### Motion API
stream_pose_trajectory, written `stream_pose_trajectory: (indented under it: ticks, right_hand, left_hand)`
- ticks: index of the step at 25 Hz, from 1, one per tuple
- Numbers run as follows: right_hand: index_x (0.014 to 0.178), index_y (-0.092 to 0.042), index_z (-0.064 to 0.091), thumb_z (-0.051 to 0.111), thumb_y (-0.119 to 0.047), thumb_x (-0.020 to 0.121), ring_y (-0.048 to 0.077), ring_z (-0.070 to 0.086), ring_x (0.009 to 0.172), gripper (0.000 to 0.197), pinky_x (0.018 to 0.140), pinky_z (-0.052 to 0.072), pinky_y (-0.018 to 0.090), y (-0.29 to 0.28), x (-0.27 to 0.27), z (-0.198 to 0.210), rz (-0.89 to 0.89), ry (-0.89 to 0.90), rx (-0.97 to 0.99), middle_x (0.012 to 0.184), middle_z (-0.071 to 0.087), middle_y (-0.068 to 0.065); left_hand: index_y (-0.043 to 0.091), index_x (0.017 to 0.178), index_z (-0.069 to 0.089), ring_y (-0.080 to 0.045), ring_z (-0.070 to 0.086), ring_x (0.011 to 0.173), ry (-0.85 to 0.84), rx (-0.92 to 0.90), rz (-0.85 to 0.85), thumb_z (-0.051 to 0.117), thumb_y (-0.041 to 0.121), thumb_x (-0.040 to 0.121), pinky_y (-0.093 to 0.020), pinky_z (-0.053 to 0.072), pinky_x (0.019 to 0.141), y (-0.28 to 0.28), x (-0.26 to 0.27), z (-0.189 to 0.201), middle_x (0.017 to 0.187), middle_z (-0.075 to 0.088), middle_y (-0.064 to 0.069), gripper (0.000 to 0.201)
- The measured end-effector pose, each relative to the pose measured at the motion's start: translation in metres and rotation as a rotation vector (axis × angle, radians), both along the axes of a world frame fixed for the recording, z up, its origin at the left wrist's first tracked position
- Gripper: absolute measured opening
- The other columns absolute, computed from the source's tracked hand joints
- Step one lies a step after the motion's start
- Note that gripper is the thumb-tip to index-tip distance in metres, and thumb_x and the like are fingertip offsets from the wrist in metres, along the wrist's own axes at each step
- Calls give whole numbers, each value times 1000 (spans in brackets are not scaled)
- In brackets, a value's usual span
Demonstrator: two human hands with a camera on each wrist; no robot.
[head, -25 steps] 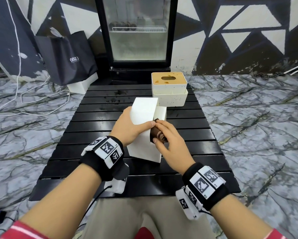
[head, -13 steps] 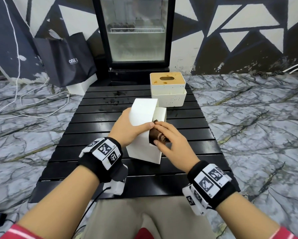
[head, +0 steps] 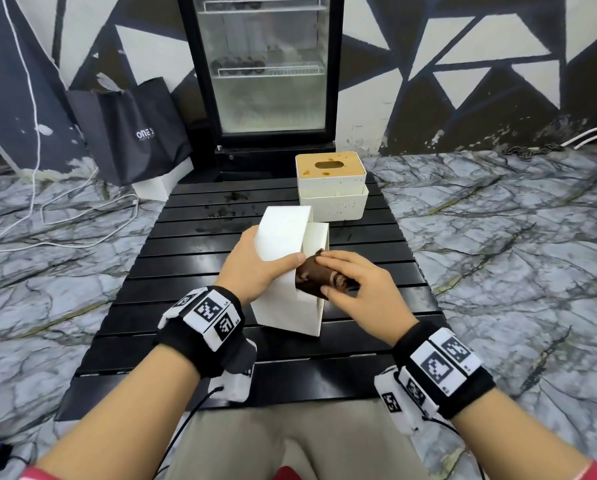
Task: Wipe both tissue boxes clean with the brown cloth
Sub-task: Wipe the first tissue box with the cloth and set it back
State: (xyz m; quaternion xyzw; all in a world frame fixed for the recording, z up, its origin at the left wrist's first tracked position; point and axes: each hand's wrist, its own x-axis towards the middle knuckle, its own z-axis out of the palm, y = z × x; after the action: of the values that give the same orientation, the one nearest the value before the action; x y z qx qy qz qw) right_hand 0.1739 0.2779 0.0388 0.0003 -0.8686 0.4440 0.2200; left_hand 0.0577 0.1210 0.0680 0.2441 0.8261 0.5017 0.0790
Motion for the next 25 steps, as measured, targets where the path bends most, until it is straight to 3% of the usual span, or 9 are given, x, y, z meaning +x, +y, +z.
stream_pose_trajectory:
  ticks: [4,7,11,15,19,21,23,25]
  right_hand:
    - [111,-18,64,73,-5,73,-3,54,102,41,89,32,0,26,15,-4,-78,-14,-59,110,59,-10]
    - [109,-15,66,74,-4,70,3,55,102,40,89,28,-2,41,17,-21,-132,-136,32,110,61,-5]
    - [112,-14,64,72,-8,71,15,55,112,42,95,26,6,46,20,-49,-81,-363,208,120,60,3]
    - [121,-16,56,69,-13,74,17,48,118,50,98,25,12,48,28,-52,-38,-475,313,126,54,2]
    - [128,-24,47,69,-28,74,20,39,123,59,105,30,28,48,27,-47,-10,-591,412,131,47,-2]
    - [129,-27,46,68,-31,76,19,35,126,57,106,29,28,40,25,-31,-26,-486,367,132,46,-4]
    - [128,-28,47,64,-27,81,12,33,127,49,105,23,19,22,22,-8,-11,-280,270,133,45,-8]
    - [128,-31,47,60,-28,85,6,29,129,45,105,18,15,-3,17,15,47,-142,224,137,41,-10]
  left_hand:
    - [29,113,45,-14,54,105,-17,-29,23,71,53,56,-24,40,77,-1,1,1,117,55,6,67]
    - [29,109,46,-12,54,101,-21,-19,11,70,55,53,-17,39,71,-1,3,2,111,53,10,67]
    - [30,111,47,-13,55,106,-43,-10,14,70,62,47,-23,41,77,-1,2,0,117,55,8,75]
    - [41,100,47,-13,56,104,-61,0,10,65,65,44,-26,42,78,-2,2,0,115,58,7,63]
    - [29,114,48,-14,56,107,-72,-3,20,67,66,43,-26,43,79,-1,2,0,117,57,7,82]
    - [22,123,45,-15,56,111,-98,17,30,74,64,47,-28,44,84,-1,5,-1,119,57,8,92]
    - [17,142,25,-14,46,123,-136,30,49,80,53,61,-29,39,96,-3,9,-1,133,47,10,105]
    - [23,150,7,-16,32,137,-139,0,49,71,59,70,-34,29,110,-7,8,-1,150,31,3,108]
